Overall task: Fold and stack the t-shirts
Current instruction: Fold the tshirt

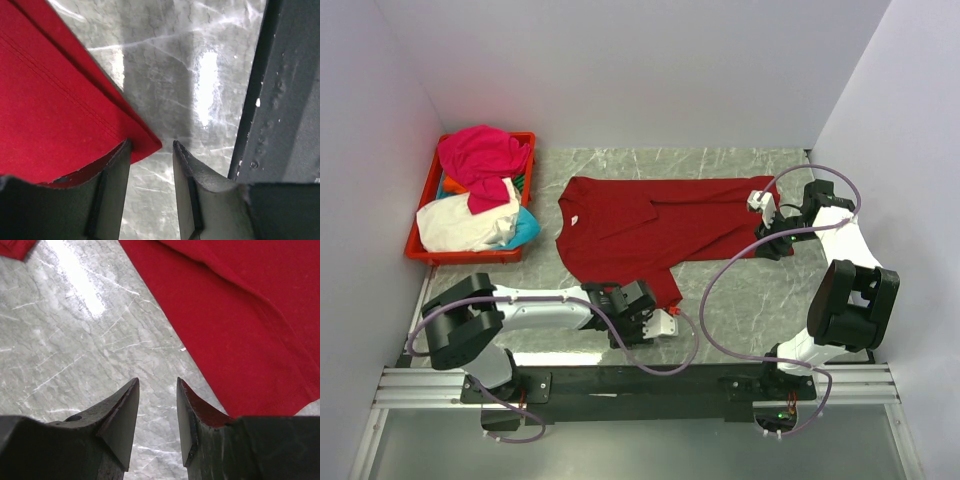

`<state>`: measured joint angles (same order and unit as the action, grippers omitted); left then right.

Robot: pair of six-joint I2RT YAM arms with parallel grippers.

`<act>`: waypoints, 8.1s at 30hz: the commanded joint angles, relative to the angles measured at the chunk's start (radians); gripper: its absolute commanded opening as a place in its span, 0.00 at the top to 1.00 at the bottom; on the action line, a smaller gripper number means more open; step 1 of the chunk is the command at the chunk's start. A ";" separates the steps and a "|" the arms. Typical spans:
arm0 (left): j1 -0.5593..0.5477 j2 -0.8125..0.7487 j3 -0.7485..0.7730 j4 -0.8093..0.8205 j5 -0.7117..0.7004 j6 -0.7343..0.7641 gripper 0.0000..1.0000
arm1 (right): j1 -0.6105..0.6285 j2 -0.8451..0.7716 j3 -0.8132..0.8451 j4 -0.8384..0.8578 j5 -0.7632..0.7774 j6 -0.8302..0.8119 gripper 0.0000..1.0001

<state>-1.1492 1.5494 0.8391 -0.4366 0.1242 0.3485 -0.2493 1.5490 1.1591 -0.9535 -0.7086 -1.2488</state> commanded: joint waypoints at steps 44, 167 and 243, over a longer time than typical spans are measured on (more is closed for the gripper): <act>0.075 -0.374 -0.115 0.121 -0.132 0.115 1.00 | -0.056 0.689 0.754 -0.018 0.291 0.097 0.50; 0.385 -0.473 0.187 0.210 -0.196 0.253 1.00 | -0.212 0.178 0.174 0.418 0.037 0.235 1.00; 0.819 0.247 0.572 0.398 0.065 0.303 1.00 | -0.188 0.411 0.260 0.564 0.081 0.388 1.00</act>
<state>-0.3435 1.7985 1.3750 -0.0685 0.1864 0.6525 -0.4496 1.9415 1.3663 -0.4221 -0.6392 -0.8711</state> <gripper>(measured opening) 0.018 0.008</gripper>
